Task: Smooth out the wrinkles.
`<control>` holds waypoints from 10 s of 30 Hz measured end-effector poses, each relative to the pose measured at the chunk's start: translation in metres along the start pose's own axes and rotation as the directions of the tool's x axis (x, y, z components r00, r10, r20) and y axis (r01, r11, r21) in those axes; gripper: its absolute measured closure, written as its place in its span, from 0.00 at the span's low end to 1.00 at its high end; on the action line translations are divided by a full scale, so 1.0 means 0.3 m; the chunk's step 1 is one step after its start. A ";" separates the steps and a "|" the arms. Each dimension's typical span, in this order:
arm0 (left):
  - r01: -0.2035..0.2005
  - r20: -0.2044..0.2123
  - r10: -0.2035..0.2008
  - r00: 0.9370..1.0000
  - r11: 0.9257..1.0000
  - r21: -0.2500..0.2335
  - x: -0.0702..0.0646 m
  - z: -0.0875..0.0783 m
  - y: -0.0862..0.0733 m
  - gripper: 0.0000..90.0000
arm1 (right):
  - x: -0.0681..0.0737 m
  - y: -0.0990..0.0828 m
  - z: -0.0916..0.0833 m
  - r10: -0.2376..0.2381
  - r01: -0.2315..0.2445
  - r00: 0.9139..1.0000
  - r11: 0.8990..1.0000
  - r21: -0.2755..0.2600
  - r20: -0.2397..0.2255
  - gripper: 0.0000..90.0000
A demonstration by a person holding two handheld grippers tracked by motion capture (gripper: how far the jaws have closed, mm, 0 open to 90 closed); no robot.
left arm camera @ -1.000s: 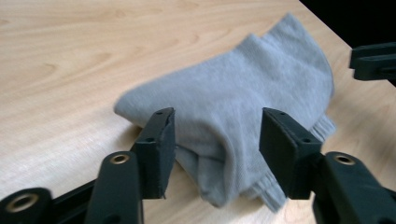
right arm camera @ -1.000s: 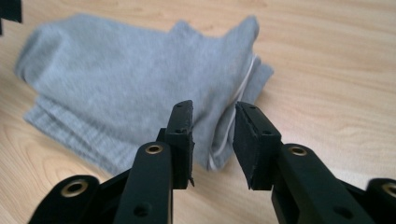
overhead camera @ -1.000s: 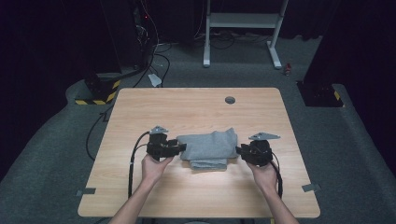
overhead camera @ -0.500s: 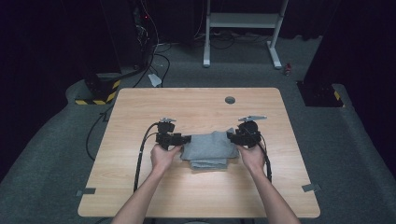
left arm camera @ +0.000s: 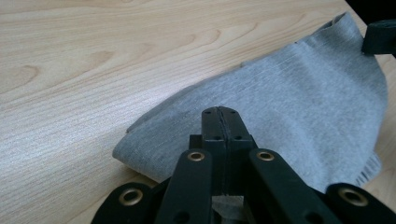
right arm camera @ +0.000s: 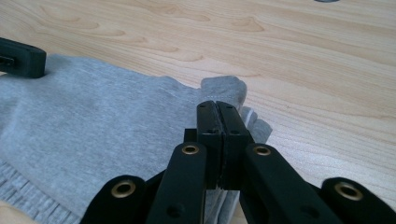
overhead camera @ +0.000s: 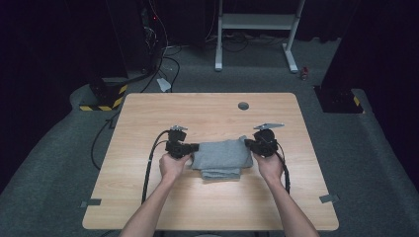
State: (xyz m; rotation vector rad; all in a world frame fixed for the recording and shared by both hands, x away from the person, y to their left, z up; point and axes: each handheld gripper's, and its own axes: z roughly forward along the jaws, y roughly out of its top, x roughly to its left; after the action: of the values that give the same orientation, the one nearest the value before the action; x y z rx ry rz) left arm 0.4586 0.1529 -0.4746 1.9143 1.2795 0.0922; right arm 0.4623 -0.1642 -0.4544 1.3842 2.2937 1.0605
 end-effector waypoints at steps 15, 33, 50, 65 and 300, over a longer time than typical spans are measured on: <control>-0.063 -0.125 0.058 0.990 0.997 -0.034 -0.038 -0.040 0.000 0.65 | 0.010 -0.030 -0.058 -0.029 0.028 0.999 0.998 -0.047 -0.014 0.99; -0.011 -0.107 0.021 0.994 0.996 0.089 -0.029 0.043 0.025 0.91 | 0.033 -0.059 -0.063 -0.062 0.061 0.998 0.998 -0.025 -0.029 0.99; -0.125 0.037 0.129 0.991 0.987 -0.098 -0.106 -0.117 -0.076 0.94 | 0.037 -0.165 -0.163 -0.082 0.077 0.995 0.993 -0.086 -0.049 0.99; -0.144 0.055 0.147 0.988 0.988 -0.063 -0.119 -0.095 -0.198 0.93 | 0.063 -0.290 -0.166 -0.062 0.058 0.996 0.996 -0.064 -0.066 0.69; -0.239 -0.079 0.242 0.967 0.970 0.045 -0.148 -0.088 -0.370 0.71 | 0.181 -0.394 -0.107 -0.219 0.215 0.975 0.971 0.100 0.032 0.97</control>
State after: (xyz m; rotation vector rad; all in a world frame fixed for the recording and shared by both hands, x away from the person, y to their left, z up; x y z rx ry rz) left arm 0.3426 0.1499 -0.5137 2.1090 1.1034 0.2792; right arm 0.3389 -0.1657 -0.5070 1.1422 2.4260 0.8558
